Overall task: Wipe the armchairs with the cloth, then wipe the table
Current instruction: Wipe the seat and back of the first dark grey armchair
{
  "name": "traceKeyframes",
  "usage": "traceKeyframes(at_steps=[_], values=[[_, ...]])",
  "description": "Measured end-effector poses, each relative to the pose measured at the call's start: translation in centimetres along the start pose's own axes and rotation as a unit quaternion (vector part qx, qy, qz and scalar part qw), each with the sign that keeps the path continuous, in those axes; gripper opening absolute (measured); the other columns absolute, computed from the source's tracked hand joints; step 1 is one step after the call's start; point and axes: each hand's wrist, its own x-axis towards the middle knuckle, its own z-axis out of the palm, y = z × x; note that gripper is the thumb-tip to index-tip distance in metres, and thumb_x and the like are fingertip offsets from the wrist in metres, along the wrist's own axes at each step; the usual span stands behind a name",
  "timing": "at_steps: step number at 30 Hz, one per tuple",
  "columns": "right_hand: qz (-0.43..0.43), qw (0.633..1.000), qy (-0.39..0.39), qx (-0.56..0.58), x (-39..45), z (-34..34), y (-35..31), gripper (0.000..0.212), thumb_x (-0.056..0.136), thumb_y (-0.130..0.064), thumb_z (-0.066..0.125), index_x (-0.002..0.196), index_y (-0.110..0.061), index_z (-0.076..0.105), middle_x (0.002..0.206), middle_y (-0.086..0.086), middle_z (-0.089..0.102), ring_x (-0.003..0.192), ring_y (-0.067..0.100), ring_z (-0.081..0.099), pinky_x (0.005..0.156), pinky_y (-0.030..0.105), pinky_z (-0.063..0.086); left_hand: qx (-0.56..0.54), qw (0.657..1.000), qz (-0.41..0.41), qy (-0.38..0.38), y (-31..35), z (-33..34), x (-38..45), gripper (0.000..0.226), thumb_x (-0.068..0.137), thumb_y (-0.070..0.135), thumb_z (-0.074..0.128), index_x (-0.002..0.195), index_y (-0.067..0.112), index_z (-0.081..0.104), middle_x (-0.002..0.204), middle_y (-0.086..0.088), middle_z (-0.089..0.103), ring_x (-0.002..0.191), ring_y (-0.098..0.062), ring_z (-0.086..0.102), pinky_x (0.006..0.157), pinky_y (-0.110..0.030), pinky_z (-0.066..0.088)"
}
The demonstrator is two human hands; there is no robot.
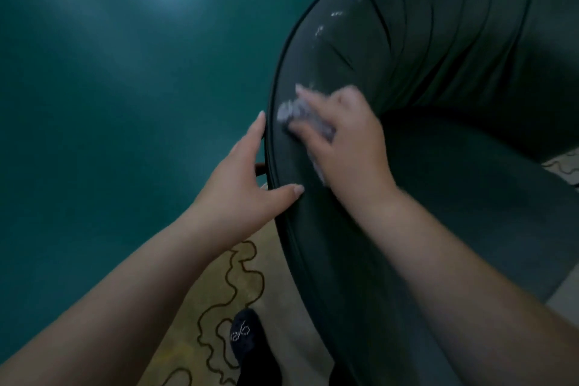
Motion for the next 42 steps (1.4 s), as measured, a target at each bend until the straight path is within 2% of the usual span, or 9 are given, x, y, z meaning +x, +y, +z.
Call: traceKeyframes(at_steps=[3,7,12,15,20,26,32,35,42], values=[[0.000,1.000,0.003,0.003,-4.2,-0.2,-1.0,0.048,0.082,-0.020,0.072,0.128,-0.017,0.060,0.092,0.002,0.049,0.090,0.017,0.055,0.085,0.027,0.049,0.026,0.999,0.021,-0.027,0.0,-0.7,0.4,0.112,0.059,0.054,0.071,0.148,0.048,0.003,0.141,0.033,0.027,0.099,0.018,0.046,0.080,-0.004,0.041],[0.033,0.998,0.027,-0.036,1.4,0.7,-0.8,0.047,0.082,-0.024,0.072,0.127,-0.015,0.060,0.091,0.005,0.046,0.087,0.022,0.053,0.082,0.033,0.048,0.022,0.999,0.032,-0.010,-0.2,-0.8,1.4,0.112,0.059,0.050,0.077,0.149,0.045,0.009,0.138,0.032,0.035,0.116,0.000,0.050,0.093,-0.026,0.048],[0.103,0.993,0.060,0.017,5.8,1.1,0.0,0.047,0.084,-0.027,0.070,0.129,-0.017,0.059,0.094,-0.002,0.044,0.086,0.006,0.052,0.078,0.003,0.038,-0.008,0.999,0.042,0.005,-0.1,-1.5,4.1,0.105,0.062,0.047,0.079,0.145,0.050,0.016,0.131,0.037,0.034,0.112,0.002,0.052,0.091,-0.023,0.047],[0.099,0.994,0.049,0.024,0.9,0.9,-0.8,0.048,0.082,-0.026,0.071,0.128,-0.023,0.059,0.094,-0.004,0.046,0.088,0.005,0.054,0.085,0.011,0.045,-0.019,0.999,0.048,0.006,0.4,-2.1,5.8,0.103,0.058,0.050,0.076,0.145,0.051,0.020,0.136,0.031,0.038,0.113,0.005,0.051,0.098,-0.028,0.047],[0.058,0.996,0.064,-0.028,5.0,1.2,0.0,0.046,0.081,-0.020,0.074,0.125,-0.013,0.062,0.089,0.006,0.048,0.085,0.023,0.054,0.081,0.039,0.050,-0.003,0.998,0.057,-0.010,1.0,-2.6,8.1,0.109,0.053,0.058,0.072,0.146,0.050,0.015,0.133,0.035,0.037,0.099,0.028,0.041,0.088,-0.011,0.040],[0.068,0.993,0.096,-0.021,9.9,1.3,1.7,0.044,0.083,-0.023,0.072,0.125,-0.015,0.062,0.091,0.003,0.046,0.087,0.018,0.053,0.084,0.031,0.048,0.008,0.998,0.061,-0.006,1.9,-3.2,11.4,0.109,0.053,0.057,0.073,0.145,0.053,0.015,0.101,0.059,0.029,0.087,0.031,0.043,0.076,0.001,0.036],[0.074,0.991,0.104,-0.040,8.9,1.1,1.5,0.046,0.081,-0.019,0.073,0.125,-0.014,0.061,0.089,0.002,0.047,0.082,0.017,0.053,0.079,0.028,0.049,-0.001,0.994,0.087,-0.063,2.4,-3.8,14.2,0.108,0.053,0.056,0.074,0.146,0.051,0.017,0.133,0.033,0.044,0.120,0.017,0.041,0.099,-0.014,0.040],[0.124,0.978,0.157,-0.058,15.4,0.9,3.1,0.043,0.084,-0.020,0.071,0.125,-0.010,0.062,0.093,0.006,0.045,0.086,0.020,0.054,0.086,0.024,0.045,0.006,0.992,0.096,-0.084,3.1,-4.3,16.1,0.110,0.050,0.063,0.072,0.143,0.056,0.014,0.123,0.042,0.040,0.105,0.030,0.039,0.082,0.003,0.036],[0.220,0.958,0.182,0.011,11.1,2.1,0.6,0.040,0.082,-0.023,0.072,0.122,-0.023,0.065,0.092,-0.003,0.051,0.085,0.001,0.057,0.079,0.009,0.045,0.032,0.974,0.132,-0.183,3.6,-5.4,20.0,0.116,0.050,0.060,0.073,0.146,0.052,0.008,0.140,0.027,0.040,0.099,0.026,0.043,0.081,0.001,0.036]])
